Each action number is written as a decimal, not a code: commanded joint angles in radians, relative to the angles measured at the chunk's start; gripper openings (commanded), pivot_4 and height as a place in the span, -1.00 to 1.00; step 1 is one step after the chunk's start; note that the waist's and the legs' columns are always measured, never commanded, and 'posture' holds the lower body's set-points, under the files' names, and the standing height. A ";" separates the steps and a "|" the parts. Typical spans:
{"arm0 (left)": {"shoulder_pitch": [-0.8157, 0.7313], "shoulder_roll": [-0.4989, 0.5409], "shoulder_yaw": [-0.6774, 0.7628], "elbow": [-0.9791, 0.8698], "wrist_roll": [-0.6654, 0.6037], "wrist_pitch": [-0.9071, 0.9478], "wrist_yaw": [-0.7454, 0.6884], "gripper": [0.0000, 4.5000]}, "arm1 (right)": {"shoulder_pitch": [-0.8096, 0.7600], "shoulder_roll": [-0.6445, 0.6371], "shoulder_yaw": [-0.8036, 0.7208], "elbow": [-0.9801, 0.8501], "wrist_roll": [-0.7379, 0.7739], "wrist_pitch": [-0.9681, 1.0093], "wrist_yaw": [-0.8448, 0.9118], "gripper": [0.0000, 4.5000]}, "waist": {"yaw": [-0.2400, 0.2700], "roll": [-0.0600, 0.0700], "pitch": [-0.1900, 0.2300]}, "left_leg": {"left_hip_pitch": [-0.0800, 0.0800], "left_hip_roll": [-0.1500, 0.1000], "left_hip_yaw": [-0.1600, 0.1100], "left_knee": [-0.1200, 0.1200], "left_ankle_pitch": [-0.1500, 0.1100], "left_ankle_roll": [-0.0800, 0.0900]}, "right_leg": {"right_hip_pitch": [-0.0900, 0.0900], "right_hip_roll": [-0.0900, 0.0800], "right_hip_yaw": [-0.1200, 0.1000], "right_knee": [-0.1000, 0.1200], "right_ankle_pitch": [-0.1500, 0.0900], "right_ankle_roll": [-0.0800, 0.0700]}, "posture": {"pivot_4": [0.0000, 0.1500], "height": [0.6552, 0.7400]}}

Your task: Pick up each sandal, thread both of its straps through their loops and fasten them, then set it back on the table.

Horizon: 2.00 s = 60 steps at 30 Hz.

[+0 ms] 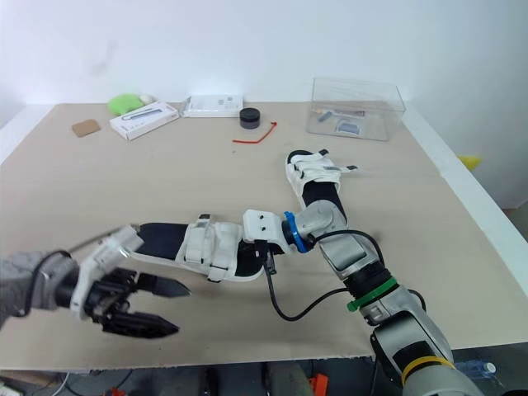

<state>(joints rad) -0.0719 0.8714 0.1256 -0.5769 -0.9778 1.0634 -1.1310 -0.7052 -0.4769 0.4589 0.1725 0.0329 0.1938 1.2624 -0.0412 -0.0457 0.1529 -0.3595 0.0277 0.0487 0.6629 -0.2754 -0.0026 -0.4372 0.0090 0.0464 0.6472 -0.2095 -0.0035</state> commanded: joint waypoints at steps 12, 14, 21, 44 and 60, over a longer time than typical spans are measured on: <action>0.058 -0.169 -0.109 0.057 0.302 -0.367 0.180 0.90 | 0.025 -0.011 0.043 0.050 -0.054 0.025 0.007 -1.00 | 0.000 0.004 -0.001 | 0.003 0.000 0.003 -0.001 0.000 0.001 | 0.002 0.001 0.002 0.000 0.003 0.003 | 1.00 1.00; 0.056 -0.162 -0.139 0.072 0.317 -0.373 0.167 0.90 | 0.026 -0.012 0.044 0.049 -0.055 0.025 0.008 -1.00 | 0.000 0.004 -0.001 | 0.003 0.000 0.002 -0.001 0.000 0.001 | 0.002 0.001 0.002 0.000 0.003 0.003 | 1.00 1.00; -0.007 -0.179 -0.194 0.136 0.348 -0.388 0.157 0.90 | 0.026 -0.011 0.046 0.046 -0.055 0.024 0.007 -1.00 | 0.000 0.004 -0.001 | 0.003 0.000 0.002 -0.001 0.000 0.001 | 0.002 0.002 0.002 0.000 0.002 0.001 | 1.00 1.00; -0.088 -0.229 -0.273 0.204 0.351 -0.388 0.077 -0.02 | 0.048 -0.033 0.048 0.013 -0.057 0.032 0.008 -1.00 | 0.017 0.004 -0.001 | 0.002 -0.001 0.003 0.001 0.000 0.002 | 0.002 0.003 0.003 0.000 0.003 0.002 | 1.00 1.00; 0.011 -0.157 -0.205 0.095 0.257 -0.330 0.060 -0.98 | 0.044 -0.029 0.048 0.020 -0.057 0.033 0.008 -1.00 | 0.016 0.004 -0.001 | 0.001 0.001 0.003 0.000 -0.002 0.004 | 0.000 0.002 0.002 0.000 0.002 0.003 | 1.00 1.00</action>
<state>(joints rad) -0.0721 0.6964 -0.1159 -0.4155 -0.6802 0.7276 -1.0530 -0.6929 -0.4894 0.4604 0.1435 0.0294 0.1985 1.2629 -0.0250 -0.0419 0.1522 -0.3587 0.0290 0.0513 0.6625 -0.2775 0.0018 -0.4374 0.0113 0.0484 0.6469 -0.2078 -0.0010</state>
